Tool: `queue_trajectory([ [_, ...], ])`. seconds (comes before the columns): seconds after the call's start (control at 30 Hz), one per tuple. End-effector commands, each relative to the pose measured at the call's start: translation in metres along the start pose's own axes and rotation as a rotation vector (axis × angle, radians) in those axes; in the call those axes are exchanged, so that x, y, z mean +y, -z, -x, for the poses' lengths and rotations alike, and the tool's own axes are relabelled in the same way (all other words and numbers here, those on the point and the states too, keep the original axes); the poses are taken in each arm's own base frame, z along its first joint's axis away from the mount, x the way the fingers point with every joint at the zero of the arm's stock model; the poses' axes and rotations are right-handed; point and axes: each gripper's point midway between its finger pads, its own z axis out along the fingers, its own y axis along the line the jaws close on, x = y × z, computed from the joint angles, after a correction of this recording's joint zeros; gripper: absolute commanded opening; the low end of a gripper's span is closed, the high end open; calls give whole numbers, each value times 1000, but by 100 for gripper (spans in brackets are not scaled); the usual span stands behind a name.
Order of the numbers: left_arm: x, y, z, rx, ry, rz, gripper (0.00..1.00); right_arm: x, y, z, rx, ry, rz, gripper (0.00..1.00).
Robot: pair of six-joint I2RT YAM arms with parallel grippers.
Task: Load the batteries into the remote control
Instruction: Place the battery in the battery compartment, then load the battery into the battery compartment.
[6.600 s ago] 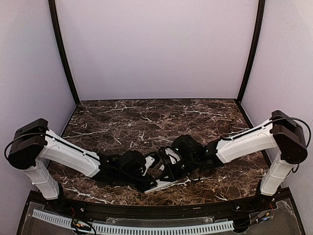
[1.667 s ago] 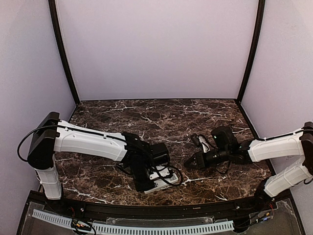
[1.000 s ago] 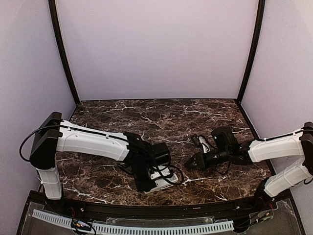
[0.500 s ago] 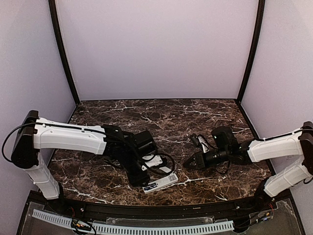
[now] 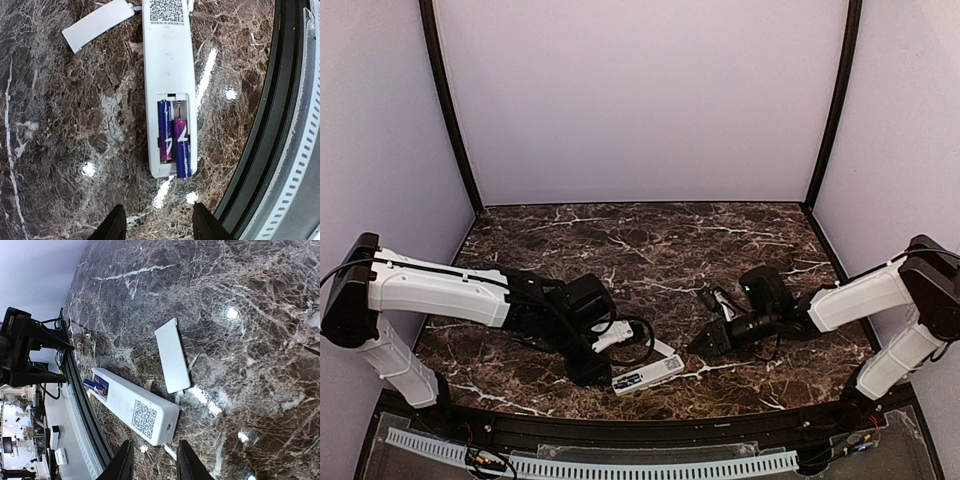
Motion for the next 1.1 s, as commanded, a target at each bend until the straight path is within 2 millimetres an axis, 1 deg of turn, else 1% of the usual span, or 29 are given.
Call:
queue_trajectory([
  [0.0,-2,-7,6,-34,-3,-24,45,14,-6,10,-14,28,53,29],
  [0.23,-3,-18,4,-17,-4,-37,43,17,-12,9,4,28,68,29],
  [0.47,-2,-23,-4,2,-2,-39,43,18,-18,7,22,24,79,29],
  [0.73,-2,-30,-9,18,-6,-45,42,19,-23,4,40,22,87,29],
  [1.07,-3,-35,-4,13,-17,-53,41,19,-25,0,49,18,86,28],
])
